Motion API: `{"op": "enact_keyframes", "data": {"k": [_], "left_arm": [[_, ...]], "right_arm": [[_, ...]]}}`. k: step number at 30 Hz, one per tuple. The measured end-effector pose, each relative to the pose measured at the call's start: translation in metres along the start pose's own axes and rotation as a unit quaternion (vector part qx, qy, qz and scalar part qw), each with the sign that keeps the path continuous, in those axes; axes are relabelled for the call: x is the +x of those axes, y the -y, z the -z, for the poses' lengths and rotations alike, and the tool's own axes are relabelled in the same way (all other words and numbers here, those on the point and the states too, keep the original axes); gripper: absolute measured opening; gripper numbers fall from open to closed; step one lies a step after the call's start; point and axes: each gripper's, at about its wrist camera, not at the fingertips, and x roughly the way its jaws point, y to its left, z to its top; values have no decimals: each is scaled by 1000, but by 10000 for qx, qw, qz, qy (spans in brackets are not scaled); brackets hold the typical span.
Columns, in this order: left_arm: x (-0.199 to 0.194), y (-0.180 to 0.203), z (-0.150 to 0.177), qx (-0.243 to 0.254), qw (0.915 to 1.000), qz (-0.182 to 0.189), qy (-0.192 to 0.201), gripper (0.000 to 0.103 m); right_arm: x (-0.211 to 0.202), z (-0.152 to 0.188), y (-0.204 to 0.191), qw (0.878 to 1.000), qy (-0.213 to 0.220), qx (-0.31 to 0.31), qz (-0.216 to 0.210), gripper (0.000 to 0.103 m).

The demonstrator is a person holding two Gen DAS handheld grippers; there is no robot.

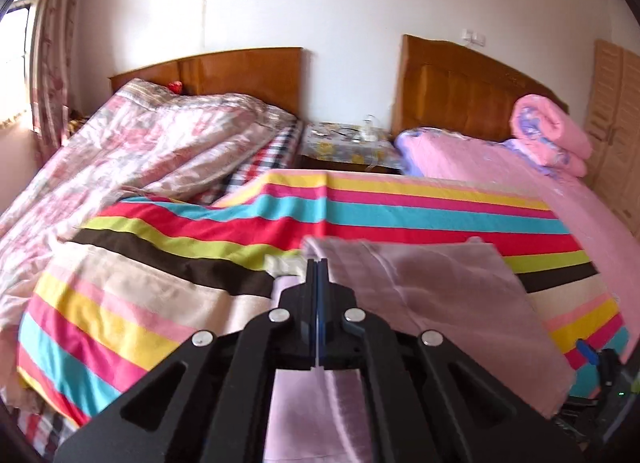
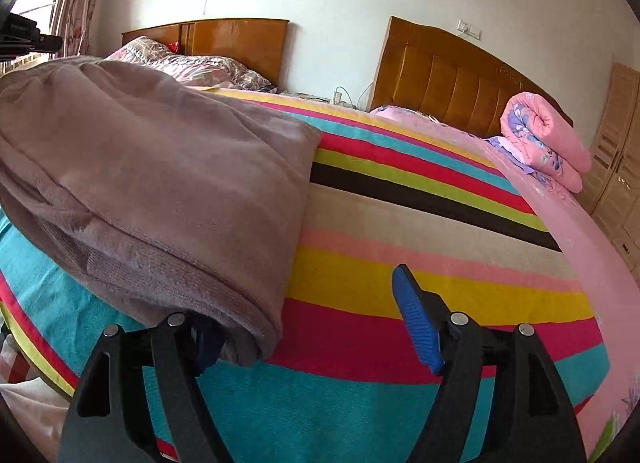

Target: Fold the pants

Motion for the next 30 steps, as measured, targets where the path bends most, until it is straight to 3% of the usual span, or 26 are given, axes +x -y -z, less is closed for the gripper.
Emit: {"op": "enact_keyframes", "data": {"k": [1,3,5,7,8,11,12,14,17,19,21,23,26,30], "left_arm": [[7,-15,2,-95,9998,-11,-169,0],[24,-45,13,-588,9953,470,-605,0],[31,-56,27,-717,9932,417,-815,0],[34,-59,40,-972,9871,761,-1017,0],[34,-58,46,-1087,9826,983,-1137,6],[38,-41,66,-1239,9644,1737,-1560,59],[40,-34,72,-1228,9585,1931,-1701,62],[48,-26,79,-1321,9494,2091,-1934,62],[73,-24,85,-1672,9255,2398,-2406,61],[81,-25,88,-1847,9158,2486,-2558,61],[81,-28,90,-1929,9128,2458,-2629,62],[77,-31,89,-1871,9183,2314,-2610,62],[80,-28,89,-1752,9194,2268,-2693,62],[93,-19,83,-1812,9130,2534,-2633,60]], "right_arm": [[5,3,2,9999,-94,81,-47,72],[6,5,6,9993,-118,316,-164,73],[5,3,3,9997,-111,205,-100,73],[5,3,3,9996,-135,228,-114,74],[6,4,4,9995,-142,252,-132,74],[6,4,4,9995,-133,248,-153,74],[6,4,4,9994,-132,261,-163,75],[6,5,4,9994,-125,285,-174,75],[6,5,5,9993,-120,309,-193,76],[7,6,7,9992,-121,317,-201,78],[7,6,8,9991,-125,341,-218,78],[7,6,7,9991,-118,335,-211,78],[7,6,7,9990,-106,370,-216,79],[8,6,7,9990,-100,392,-212,80]]}}
